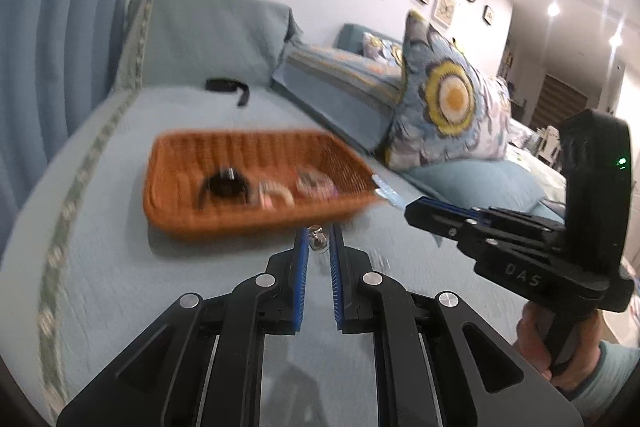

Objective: Organize jewelry
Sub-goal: 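Lower the gold earring into the basket with the left tool while the right tool releases the clip there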

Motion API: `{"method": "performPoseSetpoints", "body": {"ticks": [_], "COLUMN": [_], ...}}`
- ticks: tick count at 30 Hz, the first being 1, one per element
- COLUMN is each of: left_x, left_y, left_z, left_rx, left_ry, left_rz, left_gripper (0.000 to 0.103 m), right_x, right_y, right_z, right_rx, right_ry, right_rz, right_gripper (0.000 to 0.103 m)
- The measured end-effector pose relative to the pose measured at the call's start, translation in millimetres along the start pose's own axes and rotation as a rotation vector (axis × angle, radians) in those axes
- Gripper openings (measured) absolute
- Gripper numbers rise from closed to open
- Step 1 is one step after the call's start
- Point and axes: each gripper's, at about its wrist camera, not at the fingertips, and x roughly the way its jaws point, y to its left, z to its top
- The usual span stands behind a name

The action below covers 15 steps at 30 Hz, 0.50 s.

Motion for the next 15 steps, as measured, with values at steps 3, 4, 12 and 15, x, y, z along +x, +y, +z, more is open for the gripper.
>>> {"method": "performPoseSetpoints", "body": {"ticks": [3, 4, 12, 15], "left_x": [15, 22, 103, 122], "left_y": [7, 11, 37, 44], "left_z": [30, 38, 57, 52], "left_rx": [-0.015, -0.022, -0.085, -0.106], "left_ry": [-0.033, -0.038, 0.025, 0.044], "left_rz": [0.031, 0.037, 0.126, 0.131], "left_gripper": [0.009, 0.009, 0.009, 0.009], "right_x": [11, 20, 108, 138], "right_y": [-6, -11, -57, -72], "right_z": [33, 45, 77, 73], "right_rx": [-0.025, -0.022, 0.090, 0.143], "right_ry": [-0.029, -0.025, 0.104, 0.159], "right_rz": [-0.025, -0.027, -0.015, -0.012], "right_gripper": [0.010, 0.010, 0.010, 0.010]}}
